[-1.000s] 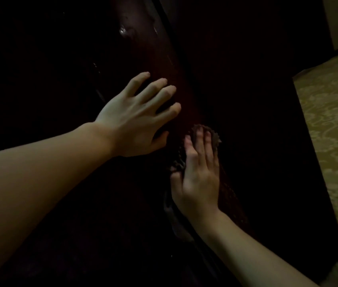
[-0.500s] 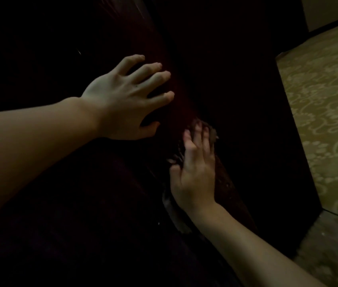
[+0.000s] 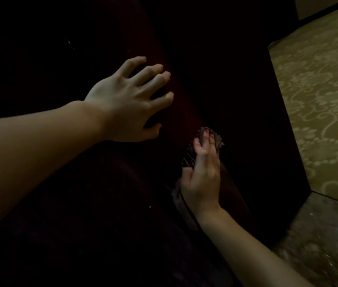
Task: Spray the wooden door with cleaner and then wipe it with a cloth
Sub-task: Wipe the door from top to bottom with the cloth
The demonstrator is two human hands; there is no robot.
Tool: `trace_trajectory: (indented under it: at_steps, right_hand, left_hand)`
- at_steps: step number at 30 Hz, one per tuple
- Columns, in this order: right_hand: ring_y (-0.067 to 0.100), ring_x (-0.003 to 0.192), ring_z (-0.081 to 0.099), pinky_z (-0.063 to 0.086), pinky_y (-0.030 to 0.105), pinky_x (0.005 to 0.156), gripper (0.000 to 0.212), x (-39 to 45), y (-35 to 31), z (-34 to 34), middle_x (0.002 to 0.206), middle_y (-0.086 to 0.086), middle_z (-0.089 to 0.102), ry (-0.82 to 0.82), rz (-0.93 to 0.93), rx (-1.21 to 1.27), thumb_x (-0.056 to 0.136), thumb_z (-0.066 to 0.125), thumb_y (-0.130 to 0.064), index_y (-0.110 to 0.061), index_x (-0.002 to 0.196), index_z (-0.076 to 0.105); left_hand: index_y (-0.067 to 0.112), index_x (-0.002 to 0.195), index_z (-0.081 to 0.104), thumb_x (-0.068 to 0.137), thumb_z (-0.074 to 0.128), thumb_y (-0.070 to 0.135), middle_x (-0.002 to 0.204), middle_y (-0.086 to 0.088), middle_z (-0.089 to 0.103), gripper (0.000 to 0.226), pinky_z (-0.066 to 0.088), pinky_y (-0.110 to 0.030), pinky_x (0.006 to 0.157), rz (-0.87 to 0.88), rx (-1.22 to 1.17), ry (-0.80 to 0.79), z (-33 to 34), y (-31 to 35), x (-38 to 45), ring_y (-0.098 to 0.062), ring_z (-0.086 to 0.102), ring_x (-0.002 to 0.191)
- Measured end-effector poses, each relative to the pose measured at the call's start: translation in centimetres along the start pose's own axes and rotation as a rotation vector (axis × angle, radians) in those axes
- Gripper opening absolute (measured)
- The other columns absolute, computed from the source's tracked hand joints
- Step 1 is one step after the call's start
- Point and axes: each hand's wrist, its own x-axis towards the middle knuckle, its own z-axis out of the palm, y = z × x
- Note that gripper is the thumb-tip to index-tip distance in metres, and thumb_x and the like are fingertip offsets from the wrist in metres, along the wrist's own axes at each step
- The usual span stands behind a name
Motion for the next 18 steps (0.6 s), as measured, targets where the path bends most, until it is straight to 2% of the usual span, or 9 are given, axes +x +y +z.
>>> trace_trajectory:
  at_steps: [2,5,9,13,16,18]
  right_hand:
    - [0.031,0.148,0.016,0.026,0.055,0.116,0.050,1.7,-2.3,0.2,0.157,0.018,0.027,-0.007,0.012,0.038,0.092,0.045,-0.012,-0.003,0.141,0.041]
    - [0.028,0.150,0.013,0.021,0.051,0.119,0.051,3.8,-3.8,0.2,0.158,0.017,0.024,-0.034,-0.058,0.087,0.096,0.052,-0.012,-0.003,0.144,0.038]
    - [0.033,0.147,0.023,0.026,0.055,0.116,0.047,1.3,-1.5,0.9,0.152,0.023,0.034,0.034,-0.099,0.069,0.095,0.040,-0.014,0.004,0.138,0.046]
    - [0.035,0.144,0.029,0.028,0.053,0.116,0.052,-1.9,1.4,0.6,0.149,0.024,0.038,0.086,-0.015,-0.008,0.090,0.034,-0.014,0.006,0.136,0.047]
    - [0.034,0.145,0.027,0.028,0.053,0.115,0.051,-2.1,0.9,0.6,0.150,0.023,0.037,0.110,0.048,-0.017,0.090,0.038,-0.012,0.003,0.138,0.046]
    - [0.032,0.146,0.025,0.026,0.051,0.117,0.049,-1.1,-0.3,0.8,0.152,0.021,0.035,0.101,0.052,0.027,0.092,0.048,-0.011,0.001,0.140,0.045]
  left_hand:
    - [0.022,0.149,0.027,0.084,0.006,0.066,0.157,-0.017,0.022,0.081,0.015,-0.053,0.117,0.007,0.006,-0.023,-0.1,0.7,0.0,-0.034,0.018,0.146]
    - [0.022,0.151,0.020,0.081,-0.002,0.069,0.159,-0.016,0.016,0.087,0.012,-0.052,0.118,0.020,0.013,-0.033,0.0,1.4,0.0,-0.033,0.013,0.147]
    - [0.021,0.150,0.022,0.082,0.003,0.068,0.158,-0.017,0.018,0.085,0.014,-0.053,0.118,0.028,0.026,-0.030,0.1,1.8,0.2,-0.033,0.015,0.147]
    - [0.020,0.148,0.027,0.084,0.008,0.067,0.157,-0.017,0.022,0.082,0.015,-0.053,0.118,0.053,0.011,-0.025,0.1,2.9,0.2,-0.033,0.018,0.146]
    - [0.021,0.151,0.018,0.085,0.011,0.069,0.160,-0.017,0.011,0.082,0.005,-0.053,0.118,0.090,-0.014,-0.061,0.2,5.0,0.2,-0.033,0.008,0.148]
    - [0.021,0.152,0.010,0.083,0.009,0.069,0.161,-0.016,0.004,0.084,0.000,-0.052,0.118,0.131,-0.015,-0.099,0.3,6.7,0.1,-0.033,0.003,0.149]
